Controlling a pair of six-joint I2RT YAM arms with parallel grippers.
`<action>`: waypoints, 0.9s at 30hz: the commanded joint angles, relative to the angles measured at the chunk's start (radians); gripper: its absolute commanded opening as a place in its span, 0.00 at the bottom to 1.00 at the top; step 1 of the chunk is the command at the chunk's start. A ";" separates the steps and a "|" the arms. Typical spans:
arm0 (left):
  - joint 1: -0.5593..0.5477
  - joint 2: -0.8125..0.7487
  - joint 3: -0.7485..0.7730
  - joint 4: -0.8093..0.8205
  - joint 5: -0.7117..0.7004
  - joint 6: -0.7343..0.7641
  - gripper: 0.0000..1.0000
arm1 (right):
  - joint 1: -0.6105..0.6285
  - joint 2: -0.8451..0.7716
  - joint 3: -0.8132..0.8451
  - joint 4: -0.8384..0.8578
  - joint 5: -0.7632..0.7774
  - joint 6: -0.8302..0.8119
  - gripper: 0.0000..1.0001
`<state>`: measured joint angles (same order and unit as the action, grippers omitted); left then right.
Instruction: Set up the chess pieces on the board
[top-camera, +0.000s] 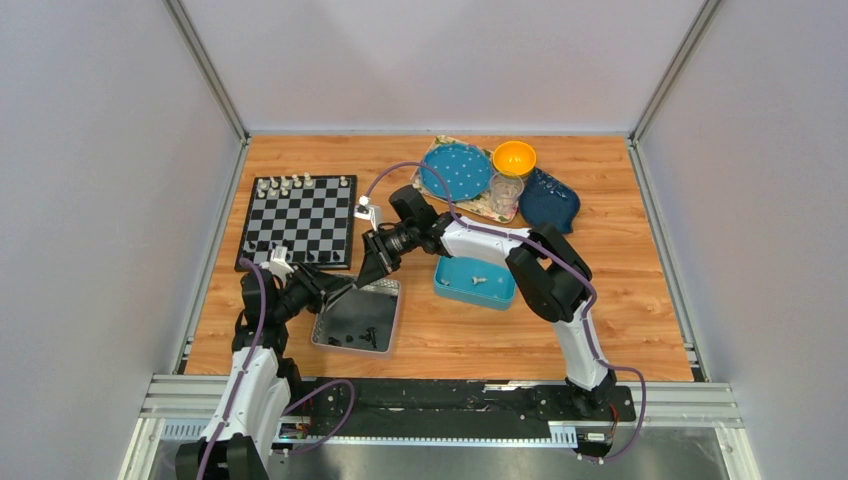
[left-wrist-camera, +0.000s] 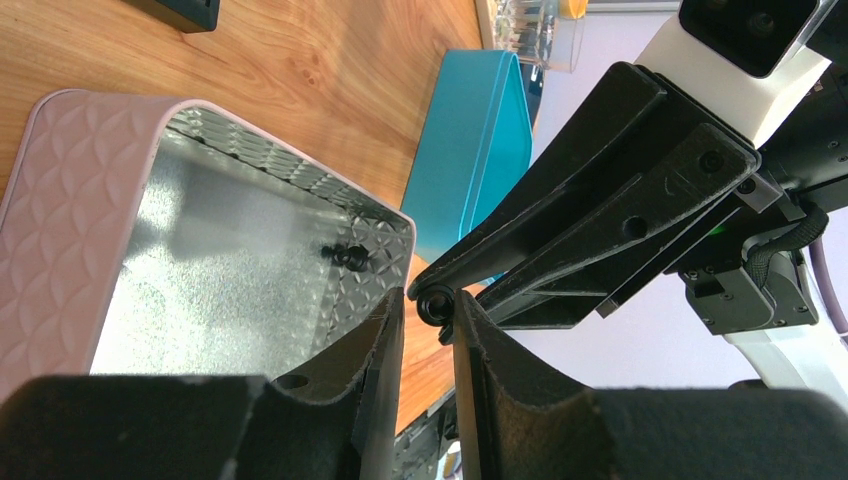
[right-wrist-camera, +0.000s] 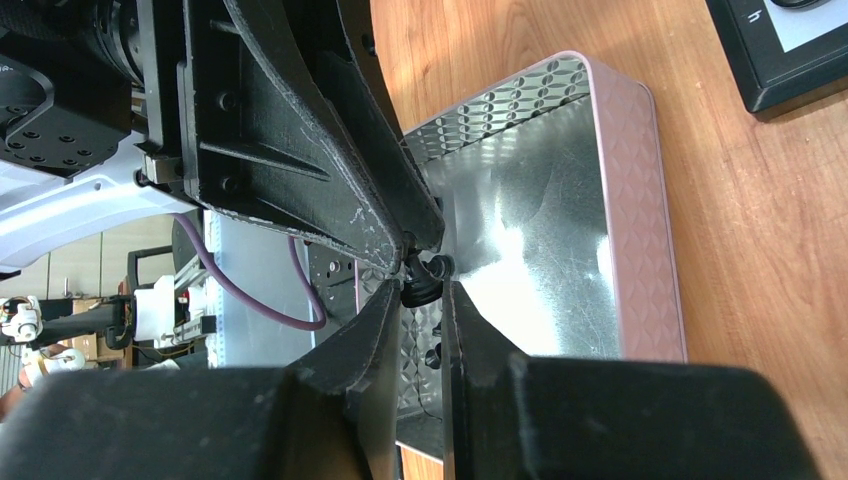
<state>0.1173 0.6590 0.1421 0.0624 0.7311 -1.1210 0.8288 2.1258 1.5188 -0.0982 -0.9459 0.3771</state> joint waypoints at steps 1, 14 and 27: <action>-0.004 0.001 0.016 0.027 0.001 0.007 0.32 | 0.007 0.010 0.004 0.038 -0.027 0.014 0.08; -0.005 0.001 0.016 0.037 0.005 0.001 0.26 | 0.016 0.017 0.006 0.038 -0.027 0.016 0.08; -0.005 -0.001 0.017 0.039 0.014 0.009 0.02 | 0.018 0.013 0.009 0.029 -0.021 0.008 0.28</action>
<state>0.1169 0.6632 0.1421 0.0631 0.7315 -1.1202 0.8402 2.1380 1.5188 -0.0917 -0.9543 0.3817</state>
